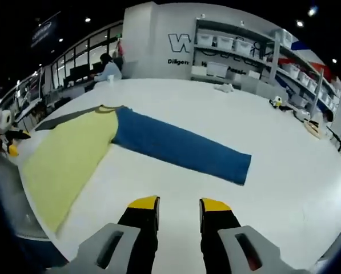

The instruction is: Fold the garment on the visible template until the final outline fits inside the template.

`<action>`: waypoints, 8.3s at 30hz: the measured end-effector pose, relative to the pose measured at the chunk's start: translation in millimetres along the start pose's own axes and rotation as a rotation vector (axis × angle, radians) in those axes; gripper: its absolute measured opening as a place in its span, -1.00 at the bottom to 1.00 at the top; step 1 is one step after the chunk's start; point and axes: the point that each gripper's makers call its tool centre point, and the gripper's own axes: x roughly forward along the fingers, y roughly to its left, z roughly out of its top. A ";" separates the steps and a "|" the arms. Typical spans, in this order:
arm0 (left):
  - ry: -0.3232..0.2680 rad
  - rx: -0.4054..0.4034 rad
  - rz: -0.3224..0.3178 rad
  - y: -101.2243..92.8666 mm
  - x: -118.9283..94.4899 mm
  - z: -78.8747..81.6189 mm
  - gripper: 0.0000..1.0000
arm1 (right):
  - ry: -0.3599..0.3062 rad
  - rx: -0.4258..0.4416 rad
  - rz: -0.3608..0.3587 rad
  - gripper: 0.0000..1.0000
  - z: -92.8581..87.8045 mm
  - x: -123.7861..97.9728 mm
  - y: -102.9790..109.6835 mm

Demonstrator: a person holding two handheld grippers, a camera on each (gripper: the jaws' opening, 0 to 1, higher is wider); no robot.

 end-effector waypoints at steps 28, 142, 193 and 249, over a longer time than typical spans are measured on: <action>-0.101 0.058 0.037 -8.4 -2.5 25.6 0.68 | 0.028 0.231 -0.236 -0.62 2.4 43.0 -72.1; -0.165 -0.012 0.128 -1.9 -29.9 33.2 0.79 | -0.132 -0.326 0.633 -1.00 132.5 151.7 445.2; -0.204 -0.606 0.556 242.4 -71.8 -43.2 0.39 | -0.219 -0.420 0.718 -0.59 124.9 62.0 375.1; -0.708 -0.516 0.272 215.2 -11.4 193.5 -0.97 | -0.241 -0.376 0.613 -0.61 96.8 0.2 295.4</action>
